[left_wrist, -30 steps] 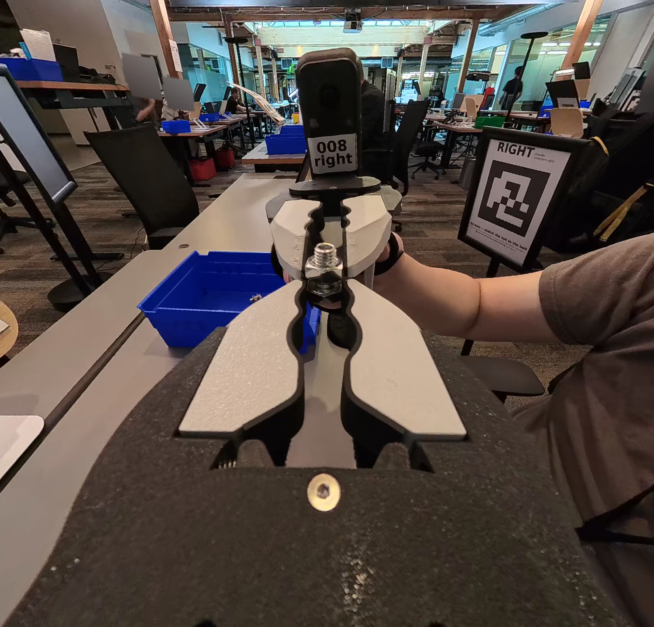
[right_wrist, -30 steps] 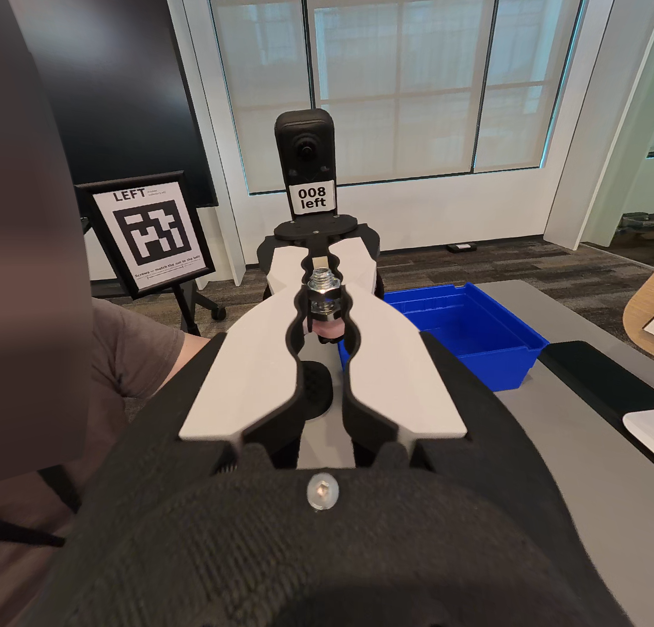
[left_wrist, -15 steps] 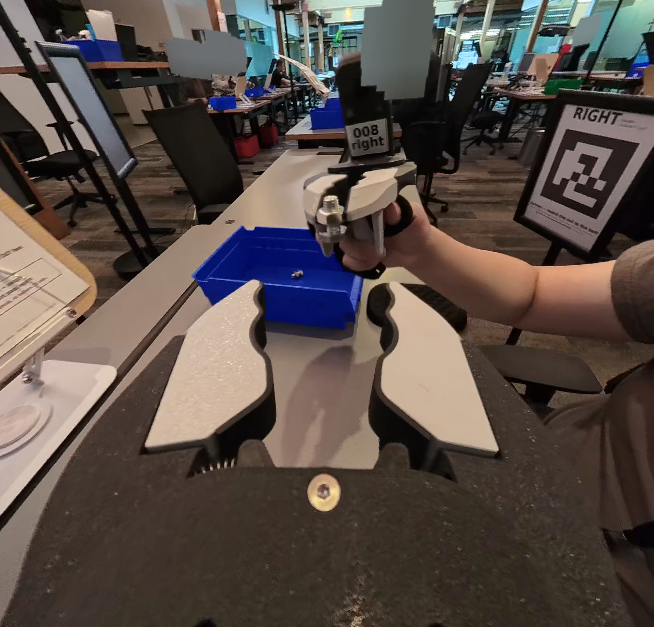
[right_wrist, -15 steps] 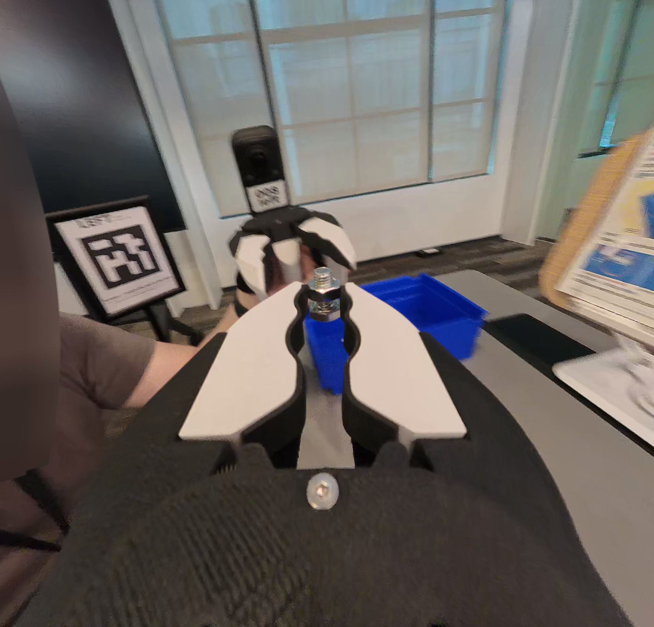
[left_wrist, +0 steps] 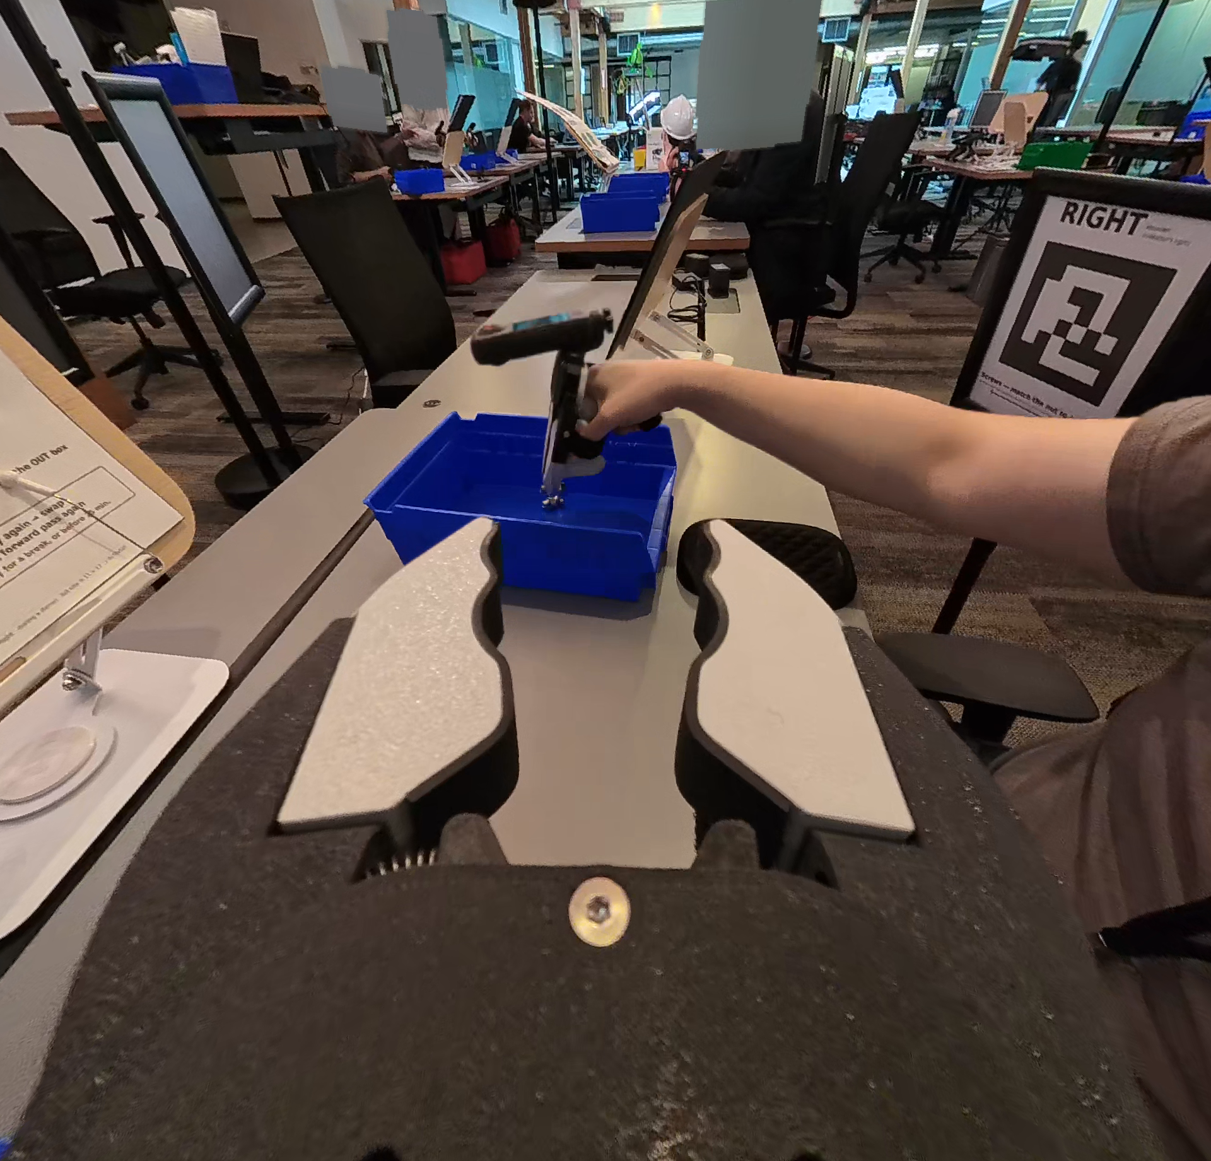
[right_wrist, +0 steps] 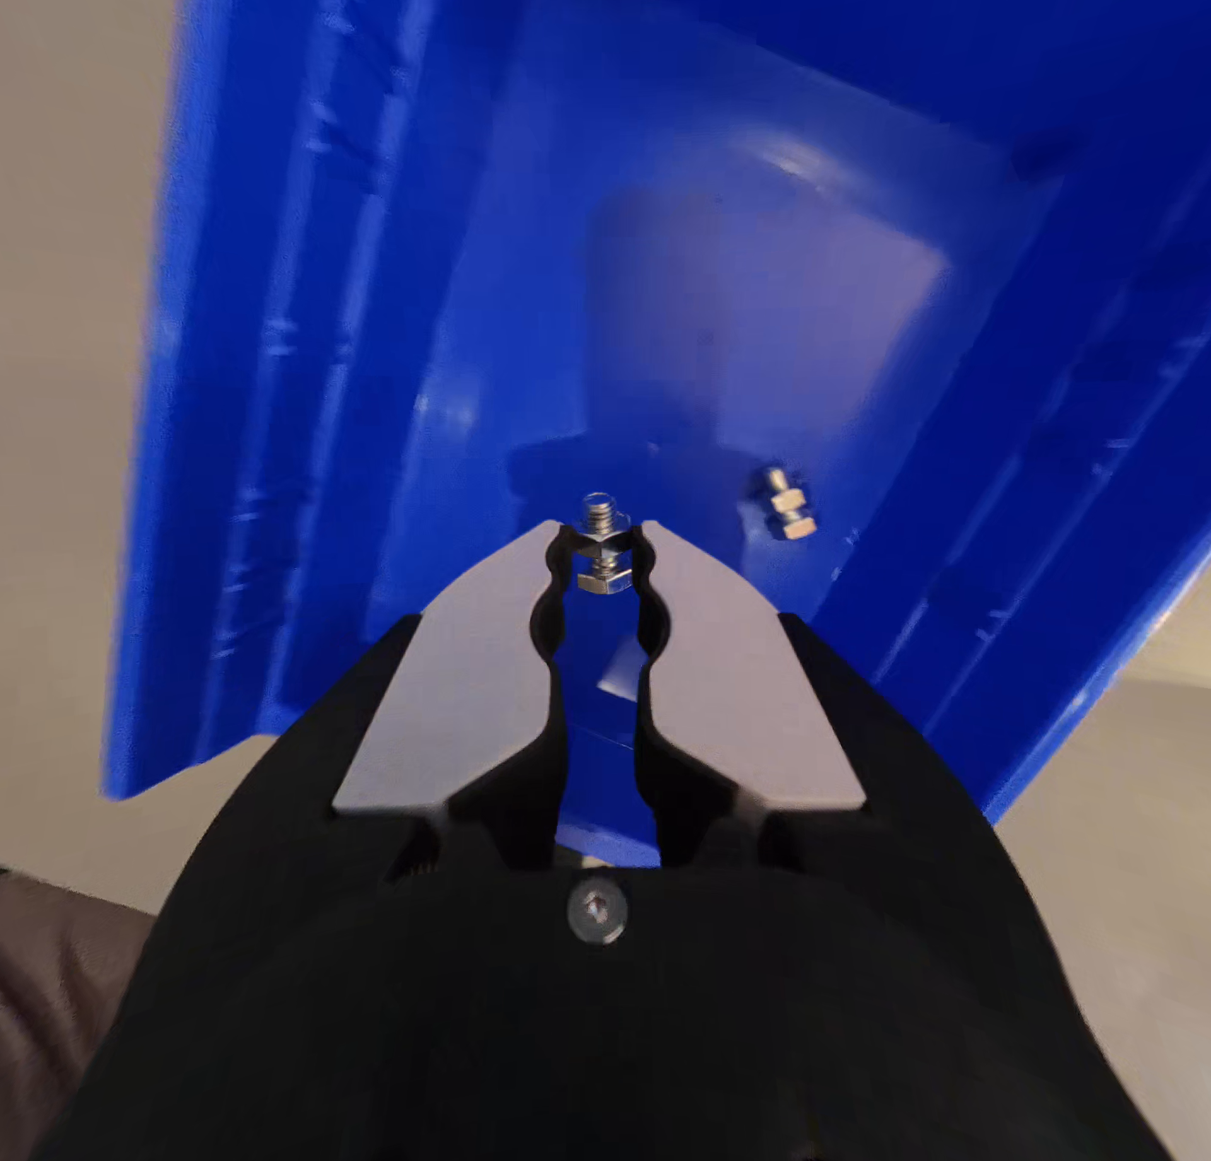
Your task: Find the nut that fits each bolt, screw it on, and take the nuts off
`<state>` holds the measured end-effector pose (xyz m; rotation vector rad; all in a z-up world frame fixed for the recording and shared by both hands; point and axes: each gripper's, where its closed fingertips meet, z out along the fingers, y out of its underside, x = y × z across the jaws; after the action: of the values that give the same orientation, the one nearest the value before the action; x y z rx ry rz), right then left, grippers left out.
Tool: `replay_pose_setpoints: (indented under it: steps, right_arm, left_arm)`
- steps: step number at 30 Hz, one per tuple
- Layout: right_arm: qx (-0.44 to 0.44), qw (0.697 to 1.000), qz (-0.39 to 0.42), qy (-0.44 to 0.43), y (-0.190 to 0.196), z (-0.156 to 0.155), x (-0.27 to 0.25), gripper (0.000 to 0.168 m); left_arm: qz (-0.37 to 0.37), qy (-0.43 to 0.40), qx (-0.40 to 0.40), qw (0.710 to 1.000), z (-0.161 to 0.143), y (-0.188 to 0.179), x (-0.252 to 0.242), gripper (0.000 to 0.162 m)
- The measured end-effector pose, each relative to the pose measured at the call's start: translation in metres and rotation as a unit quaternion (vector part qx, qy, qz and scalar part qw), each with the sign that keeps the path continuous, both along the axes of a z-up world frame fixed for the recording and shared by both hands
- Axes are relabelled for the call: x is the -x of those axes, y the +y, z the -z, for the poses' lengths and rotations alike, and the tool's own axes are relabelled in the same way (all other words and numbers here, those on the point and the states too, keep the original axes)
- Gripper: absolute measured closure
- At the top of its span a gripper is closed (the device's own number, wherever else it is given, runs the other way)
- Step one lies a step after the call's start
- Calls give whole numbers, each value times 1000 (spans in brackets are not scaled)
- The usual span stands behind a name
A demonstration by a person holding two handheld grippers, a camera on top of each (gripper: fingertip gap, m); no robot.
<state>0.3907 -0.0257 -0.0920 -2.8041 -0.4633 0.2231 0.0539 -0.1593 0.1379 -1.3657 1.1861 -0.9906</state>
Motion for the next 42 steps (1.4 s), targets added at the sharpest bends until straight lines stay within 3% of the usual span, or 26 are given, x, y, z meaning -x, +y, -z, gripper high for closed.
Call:
replay_pose_setpoints:
  steps: [5, 14, 28, 31, 35, 42]
  right_arm:
    - [56, 997, 12, -56, 5, 29, -22, 149]
    - [88, 992, 21, -89, 8, 51, -41, 149]
    - [46, 996, 21, -73, 16, 56, -45, 147]
    - [7, 998, 8, -64, 21, 37, -40, 145]
    - [-92, 993, -18, -68, 29, -20, -24, 144]
    - [-326, 939, -107, 34, 14, -148, 72, 142]
  left_arm:
    - [3, 8, 8, 1000, 6, 4, -2, 107]
    - [1, 13, 12, 1000, 9, 8, -2, 108]
    - [13, 26, 9, 1000, 15, 5, -7, 106]
    - [10, 25, 7, 1000, 13, 5, -4, 104]
    - [-15, 26, 3, 1000, 9, 13, 8, 105]
    - [-185, 129, -8, 974, 30, 58, 86, 116]
